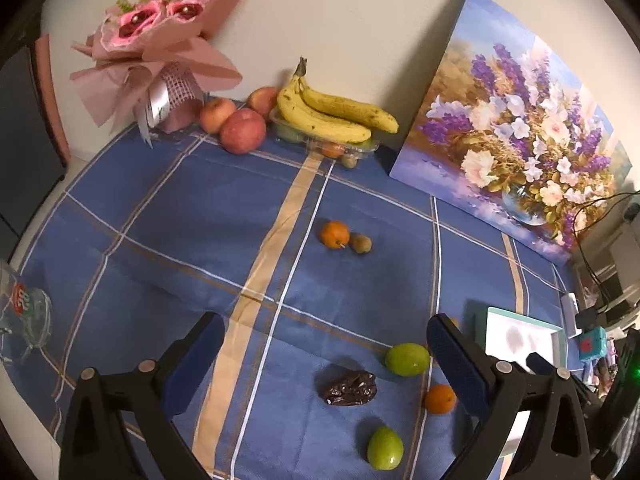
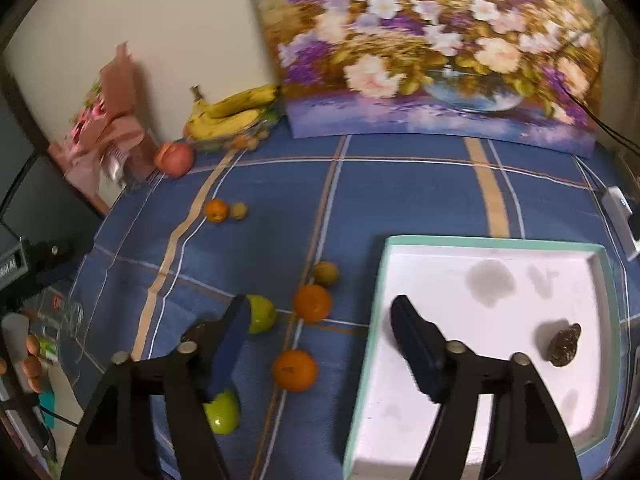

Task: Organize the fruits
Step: 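Withdraw both open tools from the tray back toward the remaining fruits, then grasp a mandarin with the right tool while the left tool grasps a large date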

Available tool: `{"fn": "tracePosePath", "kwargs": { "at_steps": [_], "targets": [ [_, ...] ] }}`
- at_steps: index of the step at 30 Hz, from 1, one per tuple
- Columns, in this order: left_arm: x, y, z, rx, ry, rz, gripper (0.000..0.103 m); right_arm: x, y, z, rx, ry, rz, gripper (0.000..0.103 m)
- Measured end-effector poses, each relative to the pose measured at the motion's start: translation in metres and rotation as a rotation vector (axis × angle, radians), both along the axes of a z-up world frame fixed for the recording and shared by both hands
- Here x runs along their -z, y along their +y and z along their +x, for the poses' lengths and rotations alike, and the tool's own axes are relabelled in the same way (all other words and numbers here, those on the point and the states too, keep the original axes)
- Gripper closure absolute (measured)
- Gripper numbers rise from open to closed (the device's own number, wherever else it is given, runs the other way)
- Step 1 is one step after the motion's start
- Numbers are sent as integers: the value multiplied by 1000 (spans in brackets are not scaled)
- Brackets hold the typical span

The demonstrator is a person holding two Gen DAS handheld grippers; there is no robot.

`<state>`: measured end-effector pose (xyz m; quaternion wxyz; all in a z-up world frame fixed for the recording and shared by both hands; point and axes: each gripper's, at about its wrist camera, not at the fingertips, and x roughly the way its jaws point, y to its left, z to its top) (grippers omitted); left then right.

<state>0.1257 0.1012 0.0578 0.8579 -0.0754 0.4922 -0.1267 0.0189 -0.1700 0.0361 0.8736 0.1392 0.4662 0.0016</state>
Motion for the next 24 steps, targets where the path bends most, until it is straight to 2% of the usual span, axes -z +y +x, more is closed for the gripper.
{"fn": "tracePosePath", "kwargs": {
  "at_steps": [2,4,11,16,20,24],
  "targets": [
    [9,-3,1,12,32,-5,2,2,9,2,-24,8,-10,36],
    [19,-9,2,32,65,1,3,6,16,5,-45,24,-21,43],
    [71,-37,5,99,218,25,10,30,34,12,-92,109,-51,44],
    [103,-50,4,123,313,41,14,52,43,15,-121,178,-71,50],
    [118,-56,1,133,356,57,21,67,46,17,-132,222,-88,51],
    [125,-59,0,133,374,61,22,80,48,18,-139,259,-97,51]
  ]
}}
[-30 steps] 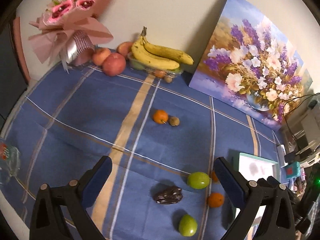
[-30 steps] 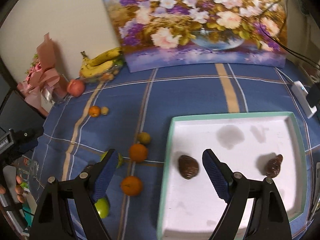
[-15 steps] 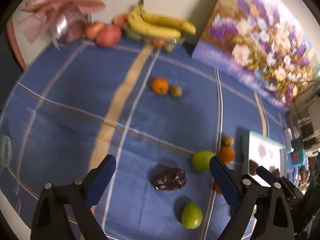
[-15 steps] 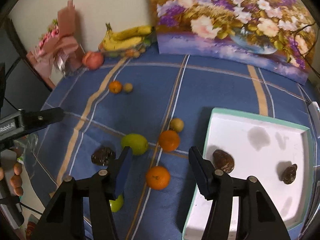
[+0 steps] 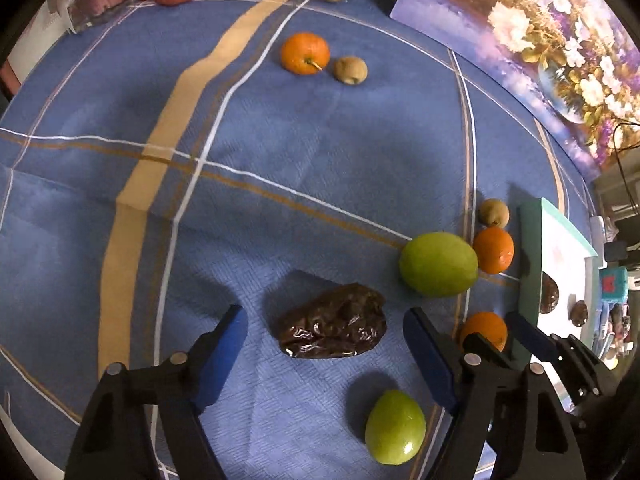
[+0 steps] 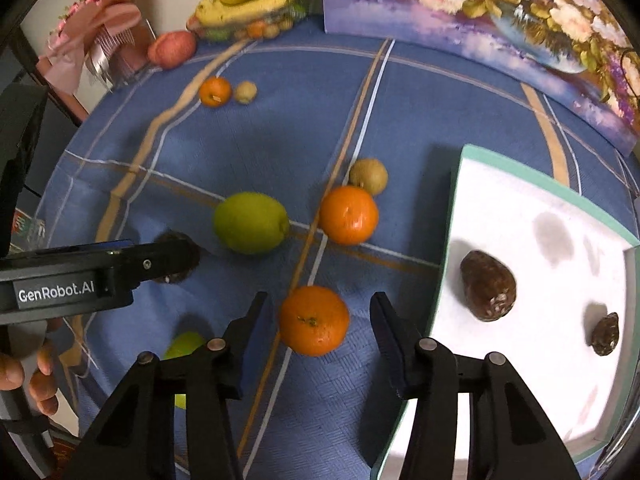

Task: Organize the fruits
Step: 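Grasp a mandarin with the right tool while the left tool grasps a large date, then carry the mandarin and the large date over the white tray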

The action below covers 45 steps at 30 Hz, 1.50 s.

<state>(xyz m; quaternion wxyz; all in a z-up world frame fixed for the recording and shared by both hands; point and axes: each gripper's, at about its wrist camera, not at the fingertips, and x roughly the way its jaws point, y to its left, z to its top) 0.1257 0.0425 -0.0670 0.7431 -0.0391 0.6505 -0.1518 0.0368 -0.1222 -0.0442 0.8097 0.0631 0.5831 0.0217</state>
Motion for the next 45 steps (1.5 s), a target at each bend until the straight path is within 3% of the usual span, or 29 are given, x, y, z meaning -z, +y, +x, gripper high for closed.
{"fn": "tracePosePath", "kwargs": {
  "at_steps": [5,9,12,16,27,45],
  "targets": [
    [3,-1,-1,4,6,6,25,9,3,1,-12,25,-15,52],
    [2,-2,0,-1,-1,14,43,12,5,1,-18,27,-18,55],
    [-3,-2,0,3,-11,0,43,10,7,1,-23,19,-14,62],
    [-20,-3,0,10,-56,-13,43,5,10,2,-26,7,-19,62],
    [-86,0,-6,8,-223,-42,43,-47,-6,-12,36,-105,-2,62],
    [-126,-50,-30,84,-326,-60,43,-75,-77,-48,215,-139,12,62]
  ]
}}
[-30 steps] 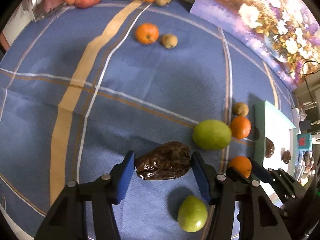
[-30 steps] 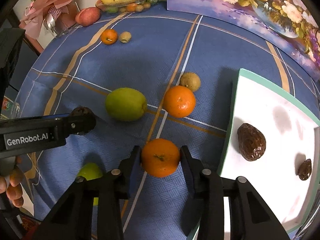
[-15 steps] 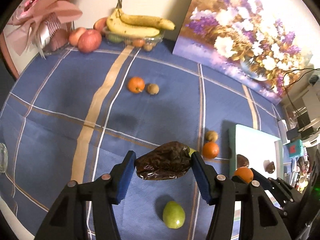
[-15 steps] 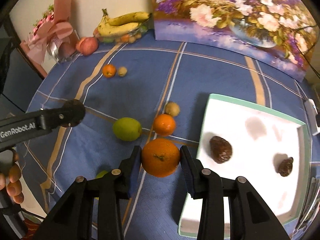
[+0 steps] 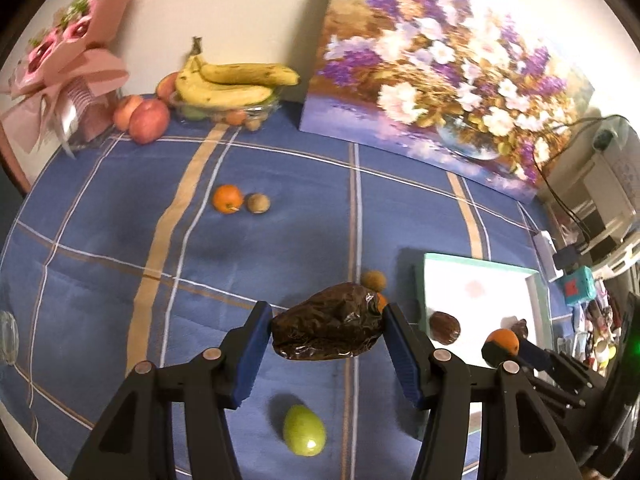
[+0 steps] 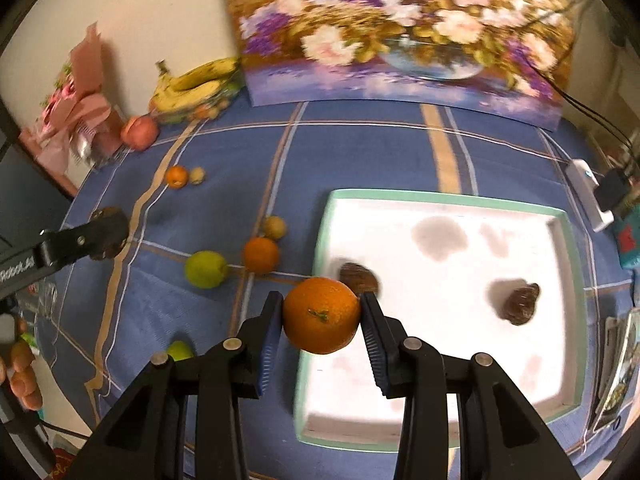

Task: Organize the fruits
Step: 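Carry the mandarin and the large date over the white tray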

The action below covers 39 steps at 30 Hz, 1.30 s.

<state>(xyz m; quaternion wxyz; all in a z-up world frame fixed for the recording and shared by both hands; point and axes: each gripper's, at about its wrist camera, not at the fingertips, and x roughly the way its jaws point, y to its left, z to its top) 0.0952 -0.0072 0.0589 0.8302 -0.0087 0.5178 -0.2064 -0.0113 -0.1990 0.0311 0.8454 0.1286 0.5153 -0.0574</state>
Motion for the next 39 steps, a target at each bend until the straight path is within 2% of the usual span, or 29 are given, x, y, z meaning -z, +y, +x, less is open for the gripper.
{"fn": "tracePosePath", "kwargs": {
  "at_steps": [19,31,39],
  "targets": [
    [-2,-88,-47,223,-42,72,43,-1,-92,-42,207,14,-28,62],
    [11,-137,-85,370,-45,140,43,0,-128,-67,294,20,-32,62],
    [25,-158,-102,433,-37,181,43,-3,-144,-78,338,17,-38,62]
  ]
}}
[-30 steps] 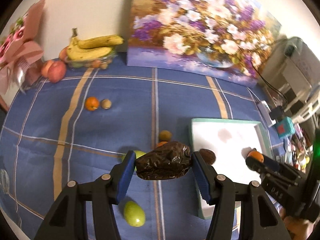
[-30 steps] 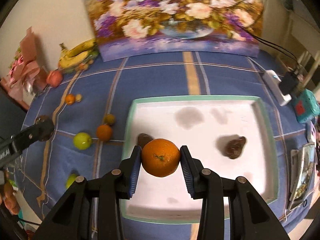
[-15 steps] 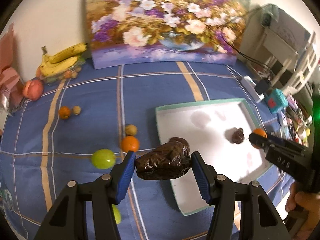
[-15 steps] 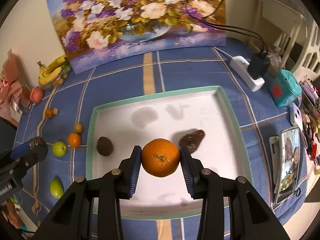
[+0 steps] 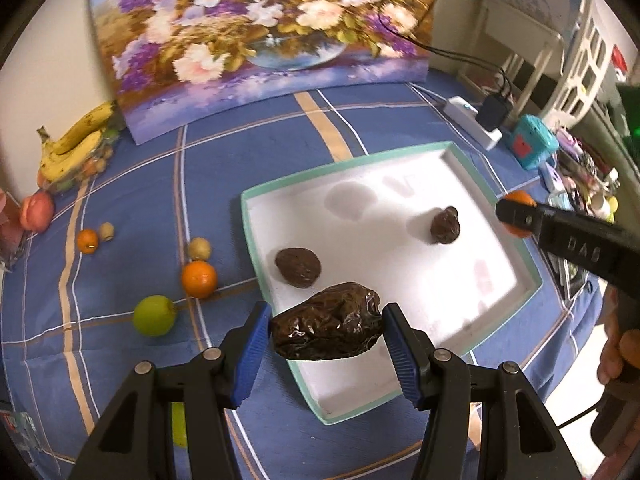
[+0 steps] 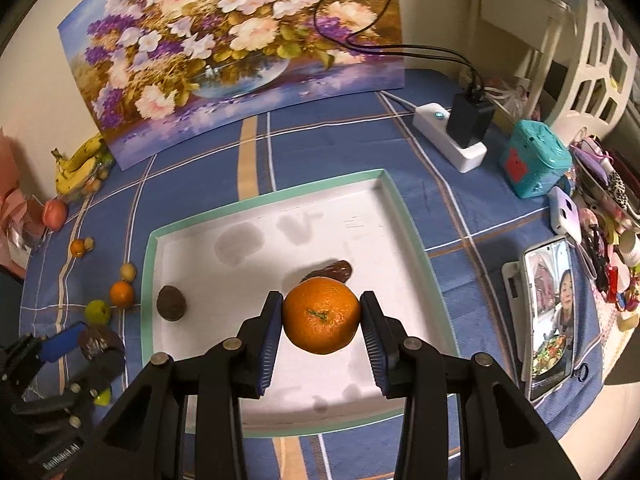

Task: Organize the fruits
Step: 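Carry the mandarin and the large date over the white tray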

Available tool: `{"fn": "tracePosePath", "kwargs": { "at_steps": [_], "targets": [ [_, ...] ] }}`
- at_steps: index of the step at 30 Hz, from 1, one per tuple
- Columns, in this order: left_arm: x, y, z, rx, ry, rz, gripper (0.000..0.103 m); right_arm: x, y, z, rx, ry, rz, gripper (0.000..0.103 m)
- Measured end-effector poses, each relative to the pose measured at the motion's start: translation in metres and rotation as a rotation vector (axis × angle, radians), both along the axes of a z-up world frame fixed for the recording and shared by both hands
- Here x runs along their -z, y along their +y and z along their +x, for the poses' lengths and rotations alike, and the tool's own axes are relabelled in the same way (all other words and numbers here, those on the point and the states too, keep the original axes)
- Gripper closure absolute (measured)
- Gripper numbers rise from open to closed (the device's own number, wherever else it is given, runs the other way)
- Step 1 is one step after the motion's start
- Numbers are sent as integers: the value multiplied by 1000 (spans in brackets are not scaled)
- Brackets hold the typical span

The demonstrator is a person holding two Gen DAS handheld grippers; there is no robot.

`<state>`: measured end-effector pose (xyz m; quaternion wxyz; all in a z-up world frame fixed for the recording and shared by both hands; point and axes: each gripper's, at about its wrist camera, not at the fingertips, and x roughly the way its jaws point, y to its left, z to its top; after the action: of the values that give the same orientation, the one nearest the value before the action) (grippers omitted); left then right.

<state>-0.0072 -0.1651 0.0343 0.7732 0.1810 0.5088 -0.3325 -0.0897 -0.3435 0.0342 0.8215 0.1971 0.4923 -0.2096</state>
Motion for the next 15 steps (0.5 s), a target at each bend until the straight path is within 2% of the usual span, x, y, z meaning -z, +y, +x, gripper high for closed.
{"fn": "tracePosePath", "kwargs": {
  "at_steps": [9,15],
  "targets": [
    [25,-12,-6,27,17,73,43,6,-7,-4,17,18,3,62],
    [34,-15,-8,29,29,94,43,15,-3,1,-4,51,15,62]
  ]
}}
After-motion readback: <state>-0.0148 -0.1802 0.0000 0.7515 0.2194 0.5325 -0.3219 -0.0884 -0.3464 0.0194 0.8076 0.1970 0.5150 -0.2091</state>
